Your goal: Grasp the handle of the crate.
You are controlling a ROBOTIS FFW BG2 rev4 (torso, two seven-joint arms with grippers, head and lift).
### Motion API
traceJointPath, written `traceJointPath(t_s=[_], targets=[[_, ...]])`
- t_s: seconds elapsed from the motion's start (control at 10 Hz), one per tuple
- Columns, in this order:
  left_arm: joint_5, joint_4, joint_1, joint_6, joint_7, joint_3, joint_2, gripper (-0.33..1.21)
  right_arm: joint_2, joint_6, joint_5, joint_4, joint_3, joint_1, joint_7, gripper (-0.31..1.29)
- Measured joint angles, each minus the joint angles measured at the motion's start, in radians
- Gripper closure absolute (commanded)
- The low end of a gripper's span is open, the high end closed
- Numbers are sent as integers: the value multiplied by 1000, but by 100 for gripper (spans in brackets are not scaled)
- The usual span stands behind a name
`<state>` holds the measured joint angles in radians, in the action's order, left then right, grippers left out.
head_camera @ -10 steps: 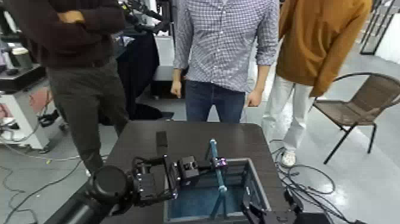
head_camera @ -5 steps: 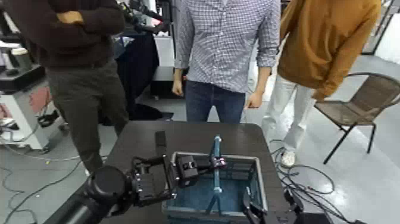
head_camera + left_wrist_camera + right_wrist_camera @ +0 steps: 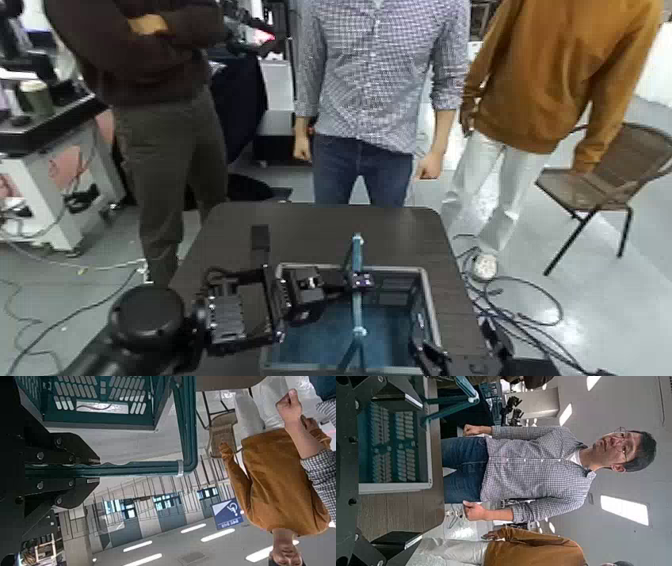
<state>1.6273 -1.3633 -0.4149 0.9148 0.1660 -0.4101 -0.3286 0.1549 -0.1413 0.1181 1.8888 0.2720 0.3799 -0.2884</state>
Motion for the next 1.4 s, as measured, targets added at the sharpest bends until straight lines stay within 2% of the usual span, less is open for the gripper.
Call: traceJointPath(t_s=[0.3, 0.5, 0.8, 1.0, 1.4], targets=[[149, -131, 60, 26, -131, 35, -23, 119, 0, -6, -1, -2, -3, 0, -1, 16], [246, -193, 132, 30, -180, 61, -24, 119, 0, -9, -1, -5, -6, 1, -3, 16], [336, -237, 230, 60, -199, 98, 2, 119, -1, -12, -3, -8, -8, 2, -5, 16], [388, -266, 275, 66, -225, 117, 5, 119, -1, -12, -6, -7, -9, 1, -5, 16], [410, -264, 291, 62, -226, 122, 14, 119, -1, -3, -1, -8, -7, -1, 3, 16]])
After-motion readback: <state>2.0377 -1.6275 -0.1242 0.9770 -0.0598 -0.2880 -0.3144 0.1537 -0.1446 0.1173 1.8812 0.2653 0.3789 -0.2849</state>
